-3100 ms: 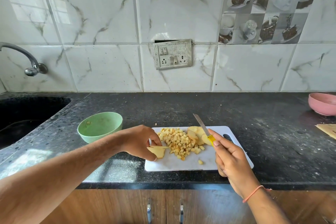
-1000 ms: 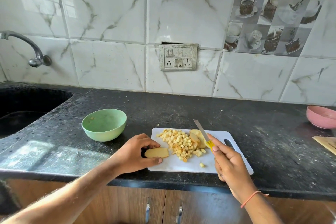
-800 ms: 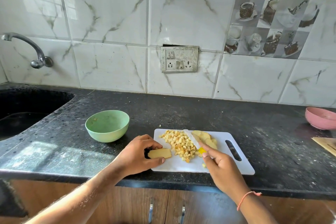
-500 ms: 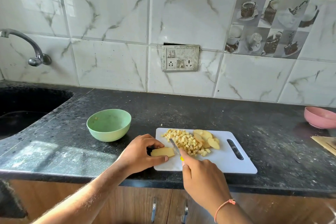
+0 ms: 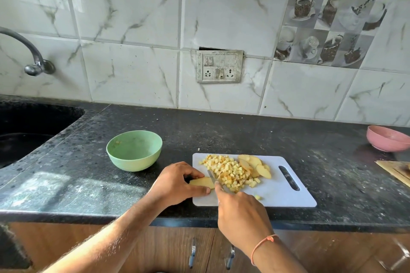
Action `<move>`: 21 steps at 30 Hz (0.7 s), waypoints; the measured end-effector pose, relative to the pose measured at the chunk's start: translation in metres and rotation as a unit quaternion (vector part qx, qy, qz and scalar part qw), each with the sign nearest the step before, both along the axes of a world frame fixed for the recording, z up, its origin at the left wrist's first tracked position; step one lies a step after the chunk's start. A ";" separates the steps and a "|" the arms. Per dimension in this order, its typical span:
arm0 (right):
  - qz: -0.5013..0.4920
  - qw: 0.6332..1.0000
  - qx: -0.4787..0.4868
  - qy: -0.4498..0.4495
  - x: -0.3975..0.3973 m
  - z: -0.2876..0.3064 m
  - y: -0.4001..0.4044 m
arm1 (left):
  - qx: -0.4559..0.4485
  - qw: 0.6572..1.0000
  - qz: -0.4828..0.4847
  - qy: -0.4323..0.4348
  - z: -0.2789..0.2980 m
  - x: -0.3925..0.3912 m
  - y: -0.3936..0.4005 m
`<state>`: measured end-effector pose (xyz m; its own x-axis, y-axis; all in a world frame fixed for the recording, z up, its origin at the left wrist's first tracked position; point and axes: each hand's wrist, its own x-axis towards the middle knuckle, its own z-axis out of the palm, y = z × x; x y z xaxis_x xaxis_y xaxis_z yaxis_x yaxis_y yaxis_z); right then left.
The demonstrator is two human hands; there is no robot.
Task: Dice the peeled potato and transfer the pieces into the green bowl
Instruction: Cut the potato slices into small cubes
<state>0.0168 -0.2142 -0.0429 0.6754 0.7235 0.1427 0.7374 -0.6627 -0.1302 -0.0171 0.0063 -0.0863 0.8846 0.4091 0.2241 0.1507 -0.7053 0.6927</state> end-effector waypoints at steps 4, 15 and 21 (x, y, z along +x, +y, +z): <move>0.012 1.000 -0.011 0.018 -0.002 -0.001 -0.012 | -0.002 1.000 0.011 -0.001 0.000 0.000 -0.002; -0.007 0.992 -0.119 0.046 -0.025 0.005 -0.043 | 0.010 1.000 0.010 -0.013 -0.002 -0.003 -0.006; -0.037 0.997 -0.068 0.018 -0.015 0.002 -0.044 | 0.071 0.997 -0.014 -0.009 -0.005 -0.009 -0.007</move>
